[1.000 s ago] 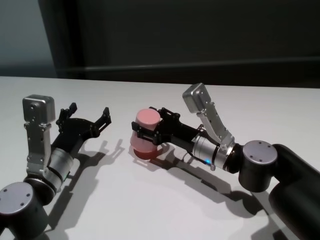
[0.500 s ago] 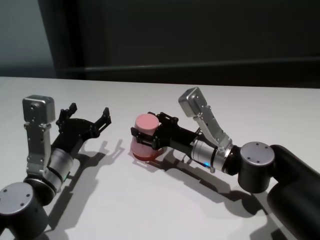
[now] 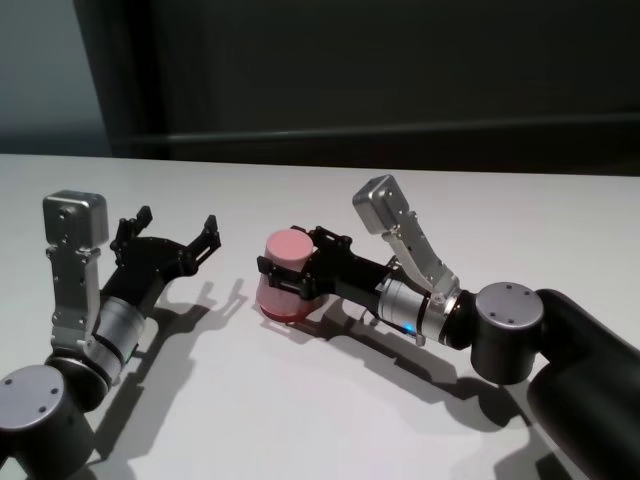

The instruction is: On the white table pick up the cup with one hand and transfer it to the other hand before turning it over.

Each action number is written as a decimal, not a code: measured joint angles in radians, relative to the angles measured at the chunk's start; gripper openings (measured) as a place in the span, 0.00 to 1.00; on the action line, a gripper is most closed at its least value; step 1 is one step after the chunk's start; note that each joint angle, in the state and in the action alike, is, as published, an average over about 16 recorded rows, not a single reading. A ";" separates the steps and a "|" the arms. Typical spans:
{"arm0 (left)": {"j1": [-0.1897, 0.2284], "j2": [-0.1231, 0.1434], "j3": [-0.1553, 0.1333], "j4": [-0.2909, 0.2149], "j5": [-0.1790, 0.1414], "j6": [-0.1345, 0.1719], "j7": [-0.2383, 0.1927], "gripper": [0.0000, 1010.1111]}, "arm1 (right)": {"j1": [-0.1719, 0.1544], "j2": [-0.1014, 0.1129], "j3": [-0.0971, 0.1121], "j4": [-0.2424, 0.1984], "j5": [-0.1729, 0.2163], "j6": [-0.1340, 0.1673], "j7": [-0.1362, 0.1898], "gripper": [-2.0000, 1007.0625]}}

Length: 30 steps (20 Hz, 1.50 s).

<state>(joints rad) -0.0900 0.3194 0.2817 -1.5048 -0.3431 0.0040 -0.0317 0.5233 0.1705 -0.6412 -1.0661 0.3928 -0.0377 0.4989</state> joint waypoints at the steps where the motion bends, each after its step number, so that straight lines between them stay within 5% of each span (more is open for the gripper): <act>1: 0.000 0.000 0.000 0.000 0.000 0.000 0.000 0.99 | 0.000 -0.002 0.002 0.002 -0.001 0.000 0.002 0.77; 20: 0.000 0.000 0.000 0.000 0.000 0.000 0.000 0.99 | 0.010 -0.047 0.055 0.035 -0.017 -0.034 0.025 0.99; 25: 0.000 0.000 0.000 0.000 0.000 0.000 0.000 0.99 | 0.009 -0.057 0.078 0.031 -0.030 -0.070 0.002 1.00; 30: 0.000 0.000 0.000 0.000 0.000 0.000 0.000 0.99 | -0.008 -0.062 0.105 0.017 -0.060 -0.117 -0.060 1.00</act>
<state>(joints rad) -0.0900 0.3193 0.2817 -1.5048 -0.3431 0.0041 -0.0317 0.5152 0.1083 -0.5363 -1.0490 0.3329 -0.1544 0.4385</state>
